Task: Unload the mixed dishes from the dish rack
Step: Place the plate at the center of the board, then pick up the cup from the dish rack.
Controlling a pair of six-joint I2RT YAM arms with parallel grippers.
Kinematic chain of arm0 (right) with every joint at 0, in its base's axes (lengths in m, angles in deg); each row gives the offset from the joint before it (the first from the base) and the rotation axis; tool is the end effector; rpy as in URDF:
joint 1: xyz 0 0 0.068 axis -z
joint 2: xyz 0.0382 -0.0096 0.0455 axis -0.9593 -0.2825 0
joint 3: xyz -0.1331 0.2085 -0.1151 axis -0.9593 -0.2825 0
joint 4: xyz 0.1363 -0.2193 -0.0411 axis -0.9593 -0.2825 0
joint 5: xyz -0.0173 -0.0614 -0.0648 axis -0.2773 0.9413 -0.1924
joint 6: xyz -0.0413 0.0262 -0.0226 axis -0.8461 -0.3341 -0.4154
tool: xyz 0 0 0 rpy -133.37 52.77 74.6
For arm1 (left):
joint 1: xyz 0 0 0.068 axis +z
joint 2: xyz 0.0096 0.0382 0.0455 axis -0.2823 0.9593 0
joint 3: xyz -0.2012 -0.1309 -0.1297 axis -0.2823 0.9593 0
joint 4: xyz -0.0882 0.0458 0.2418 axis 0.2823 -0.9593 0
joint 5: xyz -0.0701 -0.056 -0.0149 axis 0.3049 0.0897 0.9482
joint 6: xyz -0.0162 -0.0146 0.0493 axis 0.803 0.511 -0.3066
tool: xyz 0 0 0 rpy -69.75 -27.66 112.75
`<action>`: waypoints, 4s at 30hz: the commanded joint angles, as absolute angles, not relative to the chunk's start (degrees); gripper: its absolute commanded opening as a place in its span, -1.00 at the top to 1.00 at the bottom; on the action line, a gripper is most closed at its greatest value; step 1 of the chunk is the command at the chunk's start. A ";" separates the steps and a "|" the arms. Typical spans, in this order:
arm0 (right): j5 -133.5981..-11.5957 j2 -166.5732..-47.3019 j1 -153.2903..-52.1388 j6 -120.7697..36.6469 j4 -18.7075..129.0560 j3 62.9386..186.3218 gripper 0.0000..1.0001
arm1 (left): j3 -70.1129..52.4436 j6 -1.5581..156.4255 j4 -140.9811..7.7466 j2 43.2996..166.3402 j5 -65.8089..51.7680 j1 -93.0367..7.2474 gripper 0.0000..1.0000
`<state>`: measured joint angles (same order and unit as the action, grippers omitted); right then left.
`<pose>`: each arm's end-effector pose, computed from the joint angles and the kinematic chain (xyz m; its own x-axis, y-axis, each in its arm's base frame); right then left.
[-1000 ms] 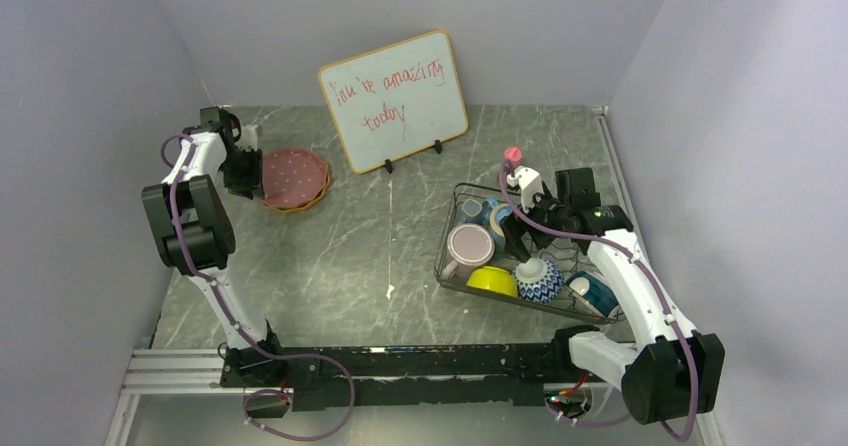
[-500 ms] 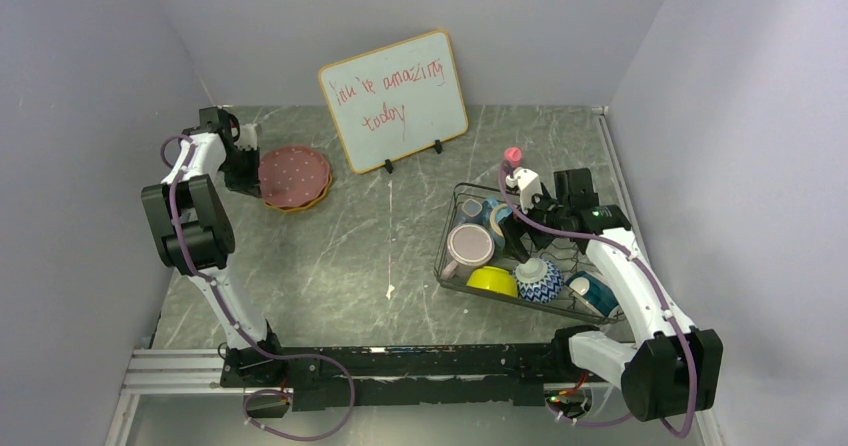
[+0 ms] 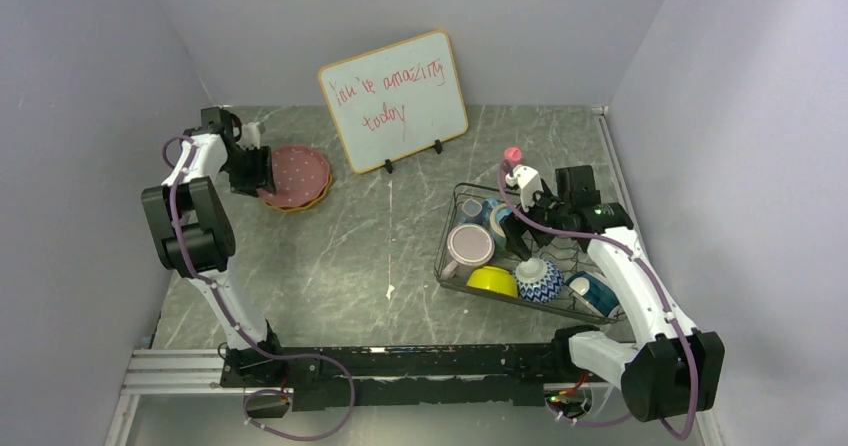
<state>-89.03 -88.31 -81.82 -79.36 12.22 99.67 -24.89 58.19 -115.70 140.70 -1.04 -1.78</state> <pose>0.2064 0.0446 0.2688 -0.5186 -0.5431 -0.6603 -0.7236 0.6903 0.0005 0.3910 0.0929 0.2168 -0.9232 -0.1071 -0.3691 -0.0406 0.9822 -0.1835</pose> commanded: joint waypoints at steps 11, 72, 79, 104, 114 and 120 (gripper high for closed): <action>-87.02 -93.24 -82.93 -79.49 14.60 107.59 -0.98 | -19.72 61.01 -113.59 122.11 8.94 -2.40 -0.77; -86.10 -91.50 -85.10 -77.47 16.26 108.93 0.91 | -15.99 60.78 -110.56 111.58 19.41 -2.40 -0.84; -85.37 -88.82 -85.13 -76.17 16.04 111.03 1.00 | -16.81 61.12 -110.38 111.33 20.50 -2.55 -0.82; -98.70 -86.60 -80.44 -42.29 27.71 119.86 1.00 | -25.46 65.28 -109.95 117.64 35.02 -15.08 -0.61; -112.76 -91.53 -77.19 -18.56 40.97 116.91 1.00 | -28.22 73.24 -102.49 122.31 42.80 -25.59 -0.60; -118.76 -95.45 -75.99 -3.89 53.13 113.57 1.00 | -25.18 75.98 -92.00 122.23 45.42 -32.08 -0.67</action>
